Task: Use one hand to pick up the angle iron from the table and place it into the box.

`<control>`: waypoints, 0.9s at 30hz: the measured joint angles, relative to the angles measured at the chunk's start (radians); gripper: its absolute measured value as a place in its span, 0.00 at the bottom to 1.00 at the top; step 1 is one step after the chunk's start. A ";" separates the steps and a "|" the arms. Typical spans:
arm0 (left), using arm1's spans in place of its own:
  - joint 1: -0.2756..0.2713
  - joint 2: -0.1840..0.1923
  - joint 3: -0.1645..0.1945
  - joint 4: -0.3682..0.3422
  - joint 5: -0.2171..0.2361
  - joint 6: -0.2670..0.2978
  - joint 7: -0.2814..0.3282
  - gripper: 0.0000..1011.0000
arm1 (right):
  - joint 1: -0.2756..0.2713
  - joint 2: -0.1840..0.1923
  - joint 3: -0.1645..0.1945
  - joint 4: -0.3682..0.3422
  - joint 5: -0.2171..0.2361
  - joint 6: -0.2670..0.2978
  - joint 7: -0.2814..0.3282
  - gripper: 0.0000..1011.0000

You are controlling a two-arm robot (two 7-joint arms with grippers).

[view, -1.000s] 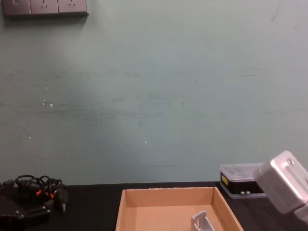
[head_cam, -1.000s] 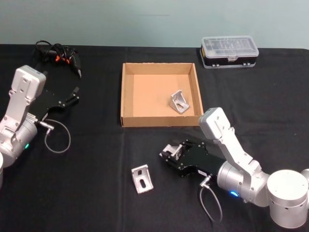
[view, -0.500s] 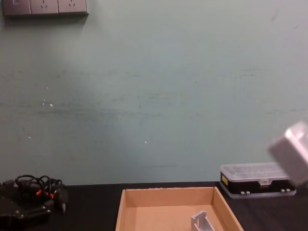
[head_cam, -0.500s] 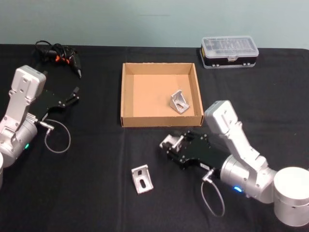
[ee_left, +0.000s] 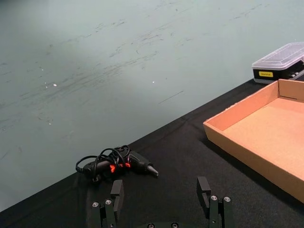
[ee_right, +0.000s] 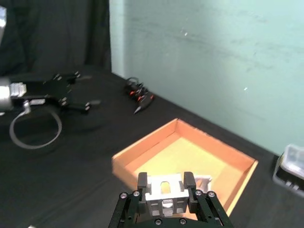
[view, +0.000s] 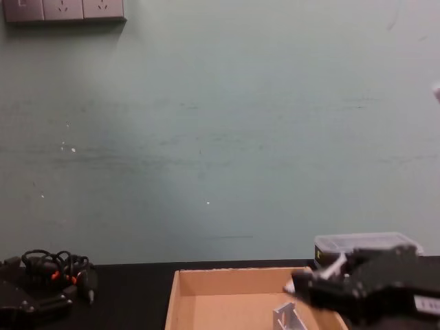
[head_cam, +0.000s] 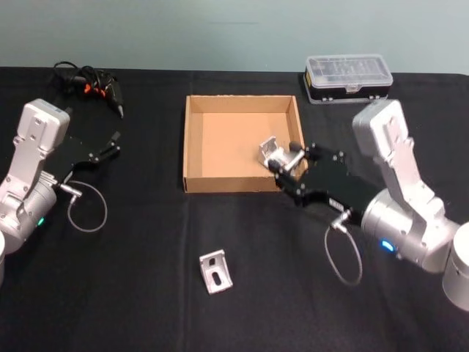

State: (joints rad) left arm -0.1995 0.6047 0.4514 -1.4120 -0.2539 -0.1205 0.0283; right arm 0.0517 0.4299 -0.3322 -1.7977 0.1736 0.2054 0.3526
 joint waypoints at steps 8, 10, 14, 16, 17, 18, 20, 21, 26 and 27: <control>0.000 0.000 0.000 0.000 0.000 0.000 0.000 1.00 | 0.107 -0.057 -0.026 0.097 -0.034 -0.019 -0.018 0.45; 0.000 0.000 0.000 0.000 0.000 0.000 0.000 1.00 | 0.141 -0.076 -0.038 0.137 -0.047 -0.022 -0.019 0.45; 0.000 0.000 0.000 0.000 0.000 0.000 0.000 1.00 | 0.199 -0.112 -0.058 0.215 -0.069 -0.029 -0.024 0.45; 0.000 0.000 0.000 0.000 0.000 0.000 0.000 1.00 | 0.220 -0.126 -0.065 0.247 -0.077 -0.031 -0.027 0.45; 0.000 0.000 0.000 0.000 0.000 0.000 0.000 1.00 | 0.239 -0.140 -0.071 0.278 -0.086 -0.034 -0.029 0.45; 0.000 0.000 0.000 0.000 0.000 0.000 0.000 1.00 | 0.248 -0.146 -0.073 0.291 -0.090 -0.036 -0.031 0.45; 0.000 0.000 0.000 0.000 0.000 0.000 0.000 1.00 | 0.273 -0.165 -0.078 0.333 -0.100 -0.041 -0.037 0.45; 0.000 0.000 0.000 0.000 0.000 0.000 0.000 1.00 | 0.281 -0.171 -0.079 0.348 -0.104 -0.043 -0.040 0.45; 0.000 0.000 0.000 0.000 0.000 0.000 0.000 1.00 | 0.330 -0.208 -0.081 0.437 -0.126 -0.057 -0.053 0.45; 0.000 0.000 0.000 0.000 0.000 0.000 0.000 1.00 | 0.334 -0.212 -0.081 0.445 -0.128 -0.059 -0.054 0.45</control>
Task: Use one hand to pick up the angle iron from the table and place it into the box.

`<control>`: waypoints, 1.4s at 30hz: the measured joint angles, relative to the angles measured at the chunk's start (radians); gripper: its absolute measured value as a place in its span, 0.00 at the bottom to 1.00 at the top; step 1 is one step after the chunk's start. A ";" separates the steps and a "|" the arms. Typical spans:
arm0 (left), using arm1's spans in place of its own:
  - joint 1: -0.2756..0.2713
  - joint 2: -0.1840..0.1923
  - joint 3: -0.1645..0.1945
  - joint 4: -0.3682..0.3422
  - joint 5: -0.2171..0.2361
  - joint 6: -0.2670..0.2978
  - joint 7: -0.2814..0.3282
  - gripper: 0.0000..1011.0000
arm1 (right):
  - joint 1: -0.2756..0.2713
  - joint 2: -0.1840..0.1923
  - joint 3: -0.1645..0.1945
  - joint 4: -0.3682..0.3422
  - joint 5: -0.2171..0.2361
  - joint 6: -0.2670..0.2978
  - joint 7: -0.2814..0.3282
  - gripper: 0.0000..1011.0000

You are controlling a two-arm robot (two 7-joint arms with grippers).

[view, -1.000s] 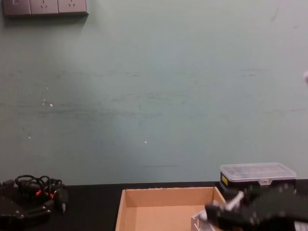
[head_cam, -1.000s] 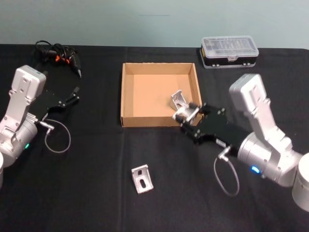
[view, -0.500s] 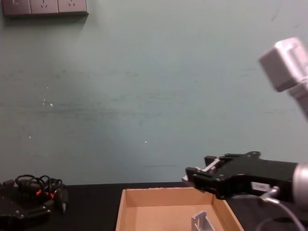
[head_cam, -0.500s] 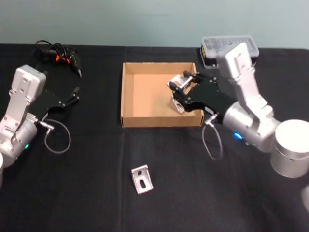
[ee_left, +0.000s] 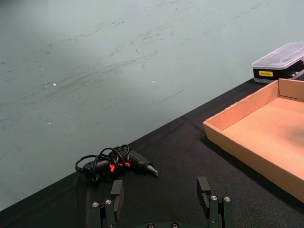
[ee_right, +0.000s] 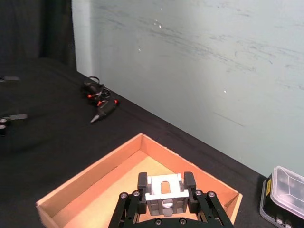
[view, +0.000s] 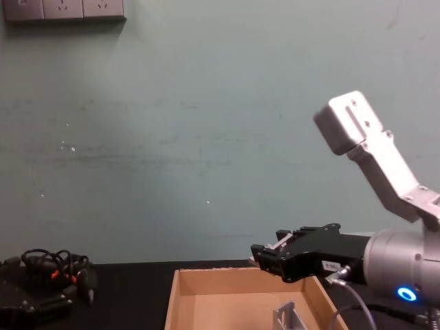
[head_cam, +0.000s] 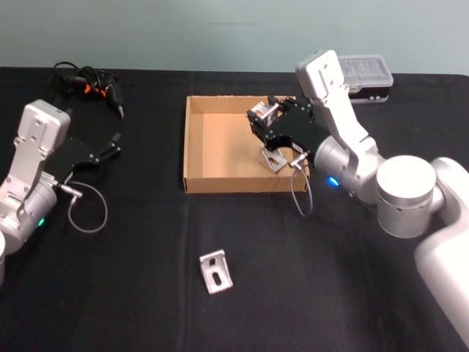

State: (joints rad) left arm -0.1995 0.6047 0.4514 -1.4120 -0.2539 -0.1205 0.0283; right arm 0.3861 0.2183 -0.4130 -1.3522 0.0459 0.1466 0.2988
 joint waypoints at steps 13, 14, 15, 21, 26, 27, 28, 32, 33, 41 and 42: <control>0.000 0.000 0.000 0.000 0.000 0.000 0.000 1.00 | 0.088 -0.068 0.014 0.183 -0.028 -0.030 -0.020 0.45; 0.000 0.000 0.000 0.000 0.000 0.000 0.000 1.00 | 0.093 -0.071 0.015 0.193 -0.029 -0.032 -0.021 0.45; 0.000 0.000 0.000 0.000 0.000 0.000 0.000 1.00 | 0.099 -0.075 0.016 0.204 -0.030 -0.033 -0.021 0.45; 0.000 0.000 0.000 0.000 0.000 0.000 0.000 1.00 | 0.142 -0.094 0.020 0.273 -0.043 -0.044 -0.023 0.45; 0.000 0.000 0.000 0.000 0.000 0.000 0.000 1.00 | 0.171 -0.108 0.019 0.324 -0.052 -0.053 -0.021 0.45; 0.000 0.000 0.000 0.000 0.000 0.000 0.000 1.00 | 0.175 -0.110 0.017 0.331 -0.054 -0.054 -0.020 0.45; 0.000 0.000 0.000 0.000 0.000 0.000 0.000 1.00 | 0.181 -0.115 0.015 0.344 -0.056 -0.057 -0.016 0.45; 0.000 0.000 0.000 0.000 0.000 0.000 0.000 1.00 | 0.193 -0.125 0.009 0.371 -0.062 -0.064 -0.009 0.45; 0.000 0.000 0.000 0.000 0.000 0.000 0.000 1.00 | 0.199 -0.130 0.006 0.384 -0.064 -0.067 -0.005 0.45; 0.000 0.000 0.000 0.000 0.000 0.000 0.000 1.00 | 0.222 -0.152 -0.012 0.437 -0.083 -0.077 0.002 0.45; 0.000 0.000 0.000 0.000 0.000 0.000 0.000 1.00 | 0.223 -0.154 -0.013 0.439 -0.085 -0.077 0.002 0.45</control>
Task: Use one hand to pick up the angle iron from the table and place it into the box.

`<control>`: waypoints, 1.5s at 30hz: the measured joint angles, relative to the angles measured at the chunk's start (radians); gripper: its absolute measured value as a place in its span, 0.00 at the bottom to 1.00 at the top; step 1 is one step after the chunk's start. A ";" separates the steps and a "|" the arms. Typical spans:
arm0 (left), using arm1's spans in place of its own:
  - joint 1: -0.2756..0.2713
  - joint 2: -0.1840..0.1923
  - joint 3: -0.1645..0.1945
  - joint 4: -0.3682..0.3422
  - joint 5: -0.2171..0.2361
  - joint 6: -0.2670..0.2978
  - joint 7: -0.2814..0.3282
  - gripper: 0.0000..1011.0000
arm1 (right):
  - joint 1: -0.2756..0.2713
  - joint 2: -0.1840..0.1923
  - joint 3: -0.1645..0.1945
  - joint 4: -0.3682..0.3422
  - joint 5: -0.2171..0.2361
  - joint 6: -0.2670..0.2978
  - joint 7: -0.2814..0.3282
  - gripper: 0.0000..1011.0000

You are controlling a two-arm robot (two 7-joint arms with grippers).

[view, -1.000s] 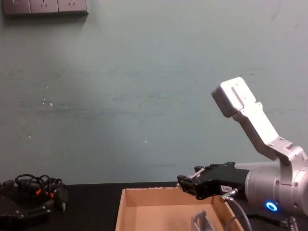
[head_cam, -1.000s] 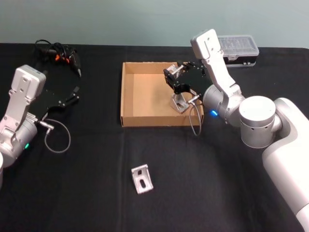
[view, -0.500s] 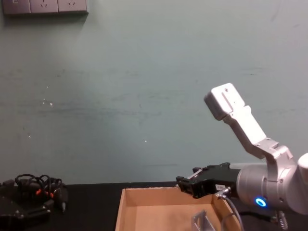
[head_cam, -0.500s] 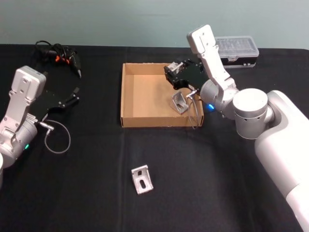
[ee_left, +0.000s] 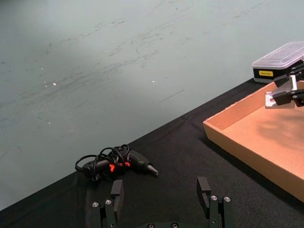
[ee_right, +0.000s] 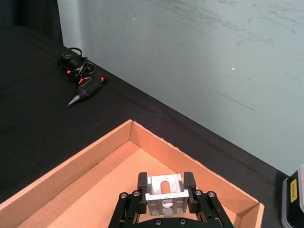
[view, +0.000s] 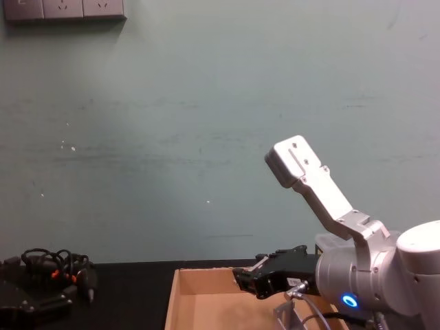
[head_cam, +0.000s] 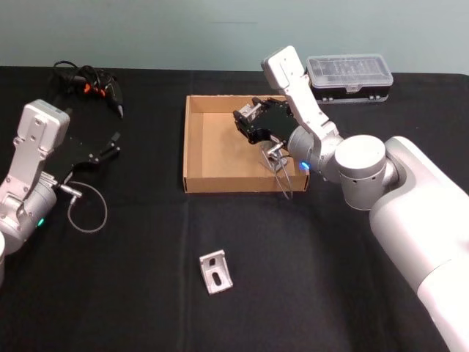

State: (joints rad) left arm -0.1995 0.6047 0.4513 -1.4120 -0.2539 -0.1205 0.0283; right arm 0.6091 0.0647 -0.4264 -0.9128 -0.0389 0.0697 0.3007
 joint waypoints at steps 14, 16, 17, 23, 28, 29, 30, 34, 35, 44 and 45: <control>0.000 0.000 0.000 0.000 0.000 0.000 0.000 1.00 | 0.007 -0.016 -0.006 0.030 -0.019 -0.002 -0.006 0.45; 0.000 0.000 0.000 0.000 0.000 0.000 0.000 1.00 | 0.005 -0.017 -0.005 0.030 -0.021 -0.002 -0.007 0.50; 0.000 0.000 0.000 0.000 0.000 0.000 0.000 1.00 | 0.005 -0.016 -0.005 0.030 -0.021 -0.002 -0.007 0.52; 0.000 0.000 0.000 0.000 0.000 0.000 0.000 1.00 | 0.003 -0.015 -0.001 0.026 -0.023 0.000 -0.005 0.71; 0.000 0.000 0.000 0.000 0.000 0.000 0.000 1.00 | -0.010 -0.009 0.007 -0.001 -0.021 -0.002 -0.004 0.84; 0.000 0.000 0.000 0.000 0.000 0.000 0.000 1.00 | -0.013 -0.008 0.008 -0.010 -0.020 -0.002 -0.003 0.89; 0.000 0.000 0.000 0.000 0.000 0.000 0.000 1.00 | -0.019 -0.005 0.010 -0.022 -0.018 -0.001 -0.001 0.91; 0.000 0.000 0.000 0.000 0.000 0.000 0.000 1.00 | -0.069 0.025 0.026 -0.125 0.006 0.004 0.018 0.99; 0.000 0.000 0.000 0.000 0.000 0.000 0.000 1.00 | -0.069 0.025 0.026 -0.125 0.006 0.004 0.018 0.99; 0.000 0.000 0.000 0.000 0.000 0.000 0.000 1.00 | -0.204 0.142 0.061 -0.389 0.076 0.025 0.087 0.99; 0.000 0.000 0.000 0.000 0.000 0.000 0.000 1.00 | -0.228 0.166 0.068 -0.433 0.091 0.028 0.100 0.99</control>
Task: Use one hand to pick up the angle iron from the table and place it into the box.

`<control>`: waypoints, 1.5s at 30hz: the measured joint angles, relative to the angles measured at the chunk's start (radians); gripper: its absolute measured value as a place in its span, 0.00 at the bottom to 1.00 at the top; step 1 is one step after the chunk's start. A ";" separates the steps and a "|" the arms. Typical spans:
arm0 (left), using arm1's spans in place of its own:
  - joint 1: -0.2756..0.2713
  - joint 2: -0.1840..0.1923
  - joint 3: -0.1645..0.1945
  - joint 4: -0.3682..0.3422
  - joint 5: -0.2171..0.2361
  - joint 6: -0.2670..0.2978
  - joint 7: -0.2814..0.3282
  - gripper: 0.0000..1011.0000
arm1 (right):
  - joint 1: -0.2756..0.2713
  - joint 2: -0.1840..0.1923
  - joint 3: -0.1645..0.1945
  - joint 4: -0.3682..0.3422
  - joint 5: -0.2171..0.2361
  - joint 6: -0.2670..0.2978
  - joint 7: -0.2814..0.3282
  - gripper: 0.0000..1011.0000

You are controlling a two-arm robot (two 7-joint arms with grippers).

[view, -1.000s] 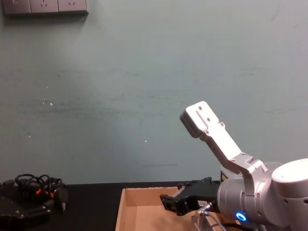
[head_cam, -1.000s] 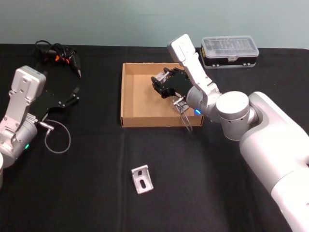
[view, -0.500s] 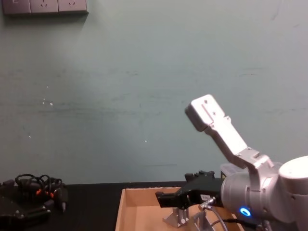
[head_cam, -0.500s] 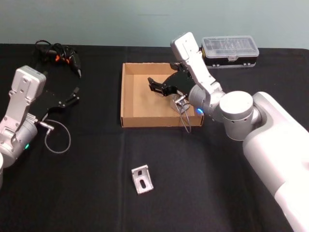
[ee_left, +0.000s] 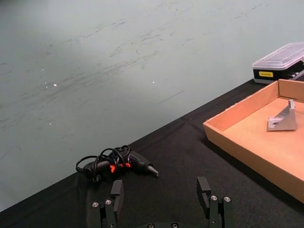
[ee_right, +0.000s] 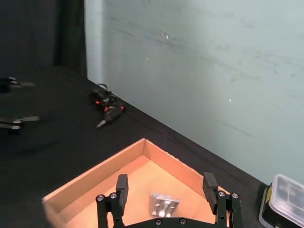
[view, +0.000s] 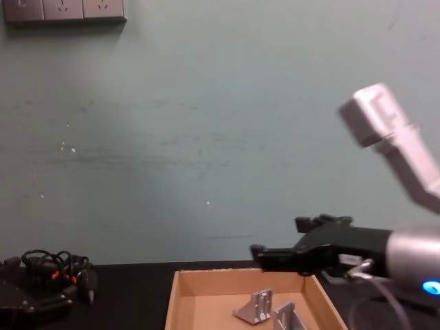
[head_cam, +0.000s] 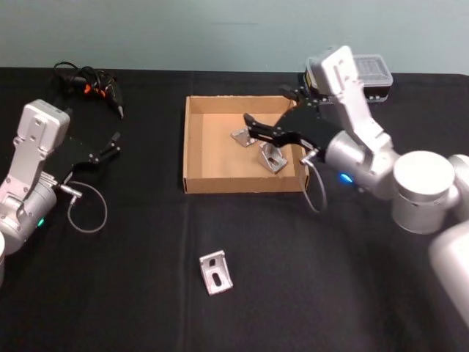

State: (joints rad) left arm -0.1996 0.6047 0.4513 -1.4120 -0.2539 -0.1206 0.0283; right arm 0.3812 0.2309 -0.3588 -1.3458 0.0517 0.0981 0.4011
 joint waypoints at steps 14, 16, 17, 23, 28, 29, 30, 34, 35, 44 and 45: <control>0.000 0.000 0.000 0.000 0.000 0.000 0.000 1.00 | -0.179 0.218 0.035 -0.306 0.120 0.036 0.151 0.99; 0.000 0.000 0.000 0.000 0.000 0.000 0.000 1.00 | -0.190 0.254 0.025 -0.337 0.135 0.047 0.190 0.99; 0.000 0.000 0.000 0.000 0.000 0.000 0.000 1.00 | -0.192 0.265 0.021 -0.345 0.139 0.051 0.203 0.99; 0.000 0.000 0.000 0.000 0.000 0.000 0.000 1.00 | -0.187 0.334 -0.030 -0.390 0.162 0.090 0.299 0.99; 0.000 0.000 0.000 0.000 0.000 0.000 0.000 1.00 | -0.160 0.362 -0.080 -0.394 0.169 0.117 0.363 0.99; 0.000 0.000 0.000 0.000 0.000 0.000 0.000 1.00 | -0.154 0.365 -0.090 -0.393 0.169 0.121 0.372 0.99; 0.000 0.000 0.000 0.000 0.000 0.000 0.000 1.00 | -0.138 0.372 -0.115 -0.386 0.168 0.132 0.394 0.99; 0.000 0.000 0.000 0.000 0.000 0.000 0.000 1.00 | -0.115 0.373 -0.145 -0.371 0.167 0.142 0.414 0.99; 0.000 0.000 0.000 0.000 0.000 0.000 0.000 1.00 | -0.104 0.372 -0.159 -0.363 0.165 0.145 0.422 0.99; 0.000 0.000 0.000 0.000 0.000 0.000 0.000 1.00 | -0.042 0.348 -0.238 -0.306 0.153 0.150 0.457 0.99; 0.000 0.000 0.000 0.000 0.000 0.000 0.000 1.00 | -0.031 0.342 -0.253 -0.295 0.151 0.152 0.463 0.99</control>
State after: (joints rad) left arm -0.1995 0.6047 0.4514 -1.4120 -0.2539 -0.1205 0.0283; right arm 0.3499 0.5733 -0.6119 -1.6407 0.2023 0.2499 0.8639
